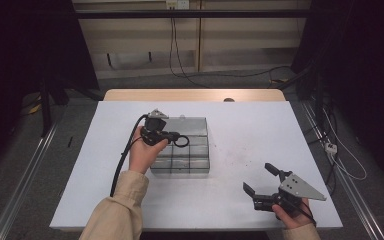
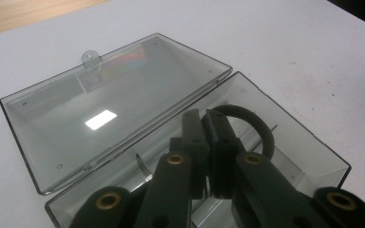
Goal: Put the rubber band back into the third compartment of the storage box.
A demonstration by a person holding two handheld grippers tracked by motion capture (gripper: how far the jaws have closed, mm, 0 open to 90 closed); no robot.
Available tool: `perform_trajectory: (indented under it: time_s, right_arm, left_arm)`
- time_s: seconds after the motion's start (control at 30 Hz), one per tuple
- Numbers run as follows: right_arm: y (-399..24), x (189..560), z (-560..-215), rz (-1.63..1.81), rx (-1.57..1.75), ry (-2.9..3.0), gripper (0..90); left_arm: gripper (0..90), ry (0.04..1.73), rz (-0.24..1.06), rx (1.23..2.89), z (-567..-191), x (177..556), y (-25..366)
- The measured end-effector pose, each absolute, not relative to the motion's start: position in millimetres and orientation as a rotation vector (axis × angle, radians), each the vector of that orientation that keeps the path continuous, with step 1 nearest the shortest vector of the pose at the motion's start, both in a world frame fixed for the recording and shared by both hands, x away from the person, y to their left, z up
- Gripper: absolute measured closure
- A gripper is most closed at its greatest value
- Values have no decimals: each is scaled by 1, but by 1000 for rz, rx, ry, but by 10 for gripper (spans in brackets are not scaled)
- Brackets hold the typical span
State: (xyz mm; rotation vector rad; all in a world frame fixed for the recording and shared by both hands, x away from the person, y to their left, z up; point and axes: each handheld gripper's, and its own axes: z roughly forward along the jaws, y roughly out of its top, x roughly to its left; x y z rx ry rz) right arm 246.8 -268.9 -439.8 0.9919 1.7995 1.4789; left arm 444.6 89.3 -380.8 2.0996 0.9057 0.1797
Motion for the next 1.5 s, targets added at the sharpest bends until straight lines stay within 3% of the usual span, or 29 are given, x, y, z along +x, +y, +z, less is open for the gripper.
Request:
perform_trajectory:
  time_s: [1.5]
  right_arm:
    - [-269,247,-439,1485,989,1796,41]
  left_arm:
    - [877,939,179,2103,-393,456,71]
